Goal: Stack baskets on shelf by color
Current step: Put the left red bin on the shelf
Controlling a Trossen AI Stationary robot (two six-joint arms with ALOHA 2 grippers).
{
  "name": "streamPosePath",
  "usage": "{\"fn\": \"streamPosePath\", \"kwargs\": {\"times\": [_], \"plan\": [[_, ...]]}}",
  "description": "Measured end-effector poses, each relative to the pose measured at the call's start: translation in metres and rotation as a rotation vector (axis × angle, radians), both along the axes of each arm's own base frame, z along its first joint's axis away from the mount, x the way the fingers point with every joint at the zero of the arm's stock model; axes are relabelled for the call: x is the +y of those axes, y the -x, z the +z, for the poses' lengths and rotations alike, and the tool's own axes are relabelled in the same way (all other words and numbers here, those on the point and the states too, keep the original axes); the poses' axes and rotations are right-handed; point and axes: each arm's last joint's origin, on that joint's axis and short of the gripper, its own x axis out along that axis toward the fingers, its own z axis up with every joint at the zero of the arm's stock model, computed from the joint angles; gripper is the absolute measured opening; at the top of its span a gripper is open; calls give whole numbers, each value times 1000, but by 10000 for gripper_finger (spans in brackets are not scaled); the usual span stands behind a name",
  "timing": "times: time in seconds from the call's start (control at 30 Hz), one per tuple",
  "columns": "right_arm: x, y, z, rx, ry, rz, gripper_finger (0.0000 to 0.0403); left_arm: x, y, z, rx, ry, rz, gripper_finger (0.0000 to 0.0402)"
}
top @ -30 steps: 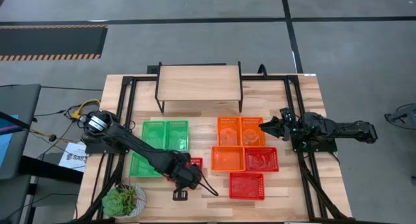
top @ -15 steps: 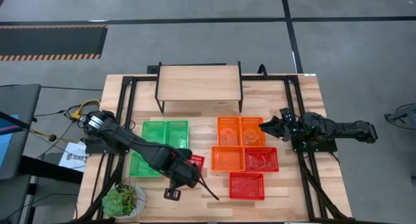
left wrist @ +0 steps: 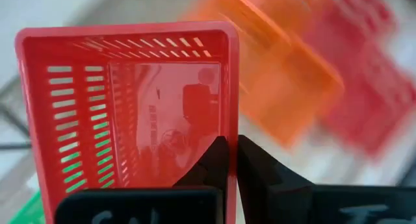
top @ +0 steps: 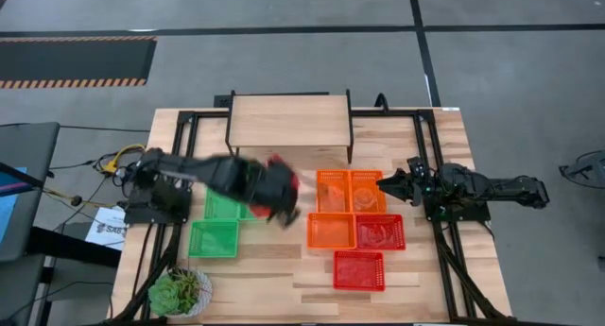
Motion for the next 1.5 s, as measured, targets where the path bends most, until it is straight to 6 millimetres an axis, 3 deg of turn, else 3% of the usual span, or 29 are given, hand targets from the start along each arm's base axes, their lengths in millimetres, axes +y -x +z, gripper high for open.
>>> {"fn": "streamPosePath", "kwargs": {"times": [0.2, 0.37, 0.57, 0.77, 1.1, 1.5], "plan": [[0, 0, 0, 0, -8, 0, 244, 84, -4, 4, -22, 5, 284, 0], [0, 0, 0, -1, -34, -2, 244, 158, 11, 0, 17, -8, 493, 0], [0, 0, 0, -2, -42, -4, 244, 217, 31, 0, -47, 28, 747, 0], [0, 0, 0, -2, -46, -5, 244, 239, 37, -1, -75, 80, 784, 0], [0, 0, 0, -2, -45, -5, 244, 255, 10, -54, 170, 178, 683, 0], [0, 0, 0, -2, -46, -6, 244, 267, 14, -57, 165, 165, 727, 0]]}}
